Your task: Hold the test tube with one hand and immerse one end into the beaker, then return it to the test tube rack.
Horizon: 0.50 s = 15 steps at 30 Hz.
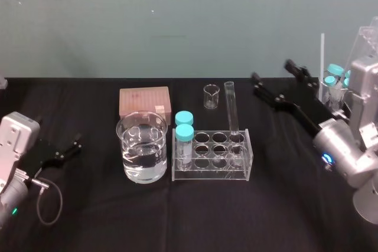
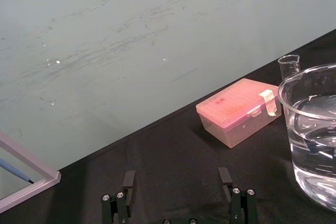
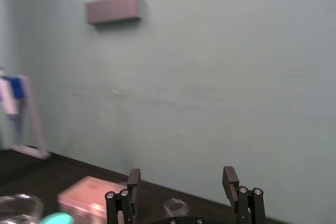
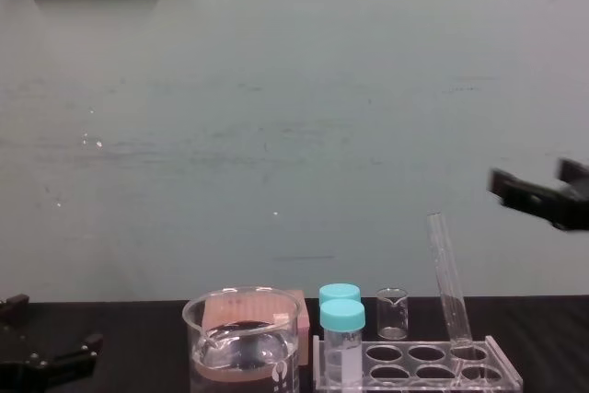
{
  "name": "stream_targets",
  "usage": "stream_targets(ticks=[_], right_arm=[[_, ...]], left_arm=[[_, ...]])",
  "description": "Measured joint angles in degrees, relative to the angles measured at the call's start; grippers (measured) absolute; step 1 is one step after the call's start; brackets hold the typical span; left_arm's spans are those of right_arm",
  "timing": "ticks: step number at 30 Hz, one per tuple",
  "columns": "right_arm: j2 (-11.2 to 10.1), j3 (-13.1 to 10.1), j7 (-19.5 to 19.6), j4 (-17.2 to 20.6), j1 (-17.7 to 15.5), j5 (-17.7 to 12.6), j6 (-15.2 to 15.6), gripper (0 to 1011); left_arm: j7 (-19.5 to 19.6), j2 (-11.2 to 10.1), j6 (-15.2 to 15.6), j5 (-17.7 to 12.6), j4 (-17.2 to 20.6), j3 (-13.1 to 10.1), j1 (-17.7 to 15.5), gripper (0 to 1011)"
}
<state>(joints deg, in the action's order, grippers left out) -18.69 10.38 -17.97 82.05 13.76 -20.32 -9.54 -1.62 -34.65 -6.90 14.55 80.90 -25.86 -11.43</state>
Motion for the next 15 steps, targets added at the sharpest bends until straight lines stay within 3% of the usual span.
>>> stream_targets(ticks=[6, 15], right_arm=[[0.0, -2.4, 4.0, -0.5, -3.7, 2.5, 1.6, 1000], [1.0, -2.9, 5.3, -3.4, -5.1, 4.7, 3.7, 1000]], left_arm=[[0.0, 0.0, 0.0, 0.0, 0.0, 0.0, 0.0, 1000], [0.0, 0.0, 0.0, 0.0, 0.0, 0.0, 0.0, 1000]])
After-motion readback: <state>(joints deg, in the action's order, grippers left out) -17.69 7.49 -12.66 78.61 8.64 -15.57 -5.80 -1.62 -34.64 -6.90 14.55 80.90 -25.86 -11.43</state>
